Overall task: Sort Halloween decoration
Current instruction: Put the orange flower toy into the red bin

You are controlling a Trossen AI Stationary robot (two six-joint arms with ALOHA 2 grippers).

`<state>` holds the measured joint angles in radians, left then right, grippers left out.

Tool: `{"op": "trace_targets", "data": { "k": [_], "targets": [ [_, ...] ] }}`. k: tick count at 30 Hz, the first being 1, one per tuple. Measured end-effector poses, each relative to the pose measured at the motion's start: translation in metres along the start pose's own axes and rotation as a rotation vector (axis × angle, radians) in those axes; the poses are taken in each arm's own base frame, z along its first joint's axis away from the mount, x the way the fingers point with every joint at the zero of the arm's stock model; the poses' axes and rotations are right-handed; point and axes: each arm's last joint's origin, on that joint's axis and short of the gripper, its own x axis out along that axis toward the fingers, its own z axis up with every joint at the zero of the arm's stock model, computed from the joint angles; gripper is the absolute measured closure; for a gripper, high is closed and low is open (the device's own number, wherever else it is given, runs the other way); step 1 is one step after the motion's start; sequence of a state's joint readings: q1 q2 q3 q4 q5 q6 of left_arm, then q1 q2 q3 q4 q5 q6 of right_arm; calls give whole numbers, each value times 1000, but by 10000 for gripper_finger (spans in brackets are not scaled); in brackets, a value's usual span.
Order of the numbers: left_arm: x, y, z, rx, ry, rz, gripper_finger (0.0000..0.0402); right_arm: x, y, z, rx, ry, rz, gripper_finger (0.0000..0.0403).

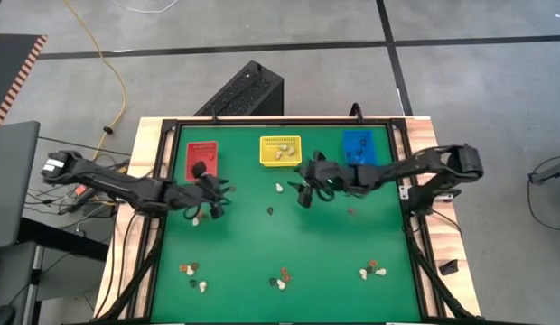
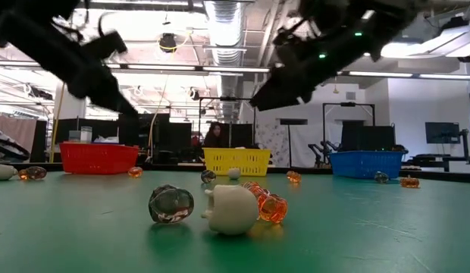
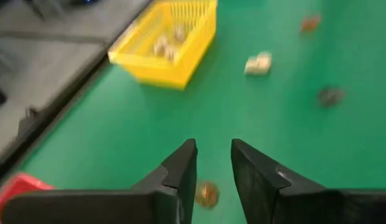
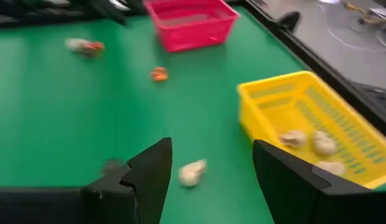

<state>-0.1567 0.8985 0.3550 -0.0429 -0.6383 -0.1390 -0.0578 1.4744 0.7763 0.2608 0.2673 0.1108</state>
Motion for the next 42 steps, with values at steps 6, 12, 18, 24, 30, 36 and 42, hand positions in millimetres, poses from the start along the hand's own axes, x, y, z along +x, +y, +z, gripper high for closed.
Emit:
{"op": "trace_targets", "data": {
  "k": [6,12,18,24,30,36,42],
  "targets": [
    [32,-7,-11,39,109,10,250,-25,6,-15,29,-79,54,148],
    [54,-6,-18,78,202,29,198,-33,5,-11,45,-117,66,148],
    [72,-1,-26,28,242,33,193,-32,5,-13,23,-102,64,148],
    [81,3,-35,23,302,50,193,-32,4,-13,24,-103,63,148],
    [85,6,-37,-2,330,-6,193,-31,2,-13,23,-95,57,148],
    [84,9,-39,-18,365,-31,194,-31,3,-14,22,-93,59,148],
    [82,11,-39,-51,452,-42,236,-31,3,-14,22,-91,59,148]
  ]
}}
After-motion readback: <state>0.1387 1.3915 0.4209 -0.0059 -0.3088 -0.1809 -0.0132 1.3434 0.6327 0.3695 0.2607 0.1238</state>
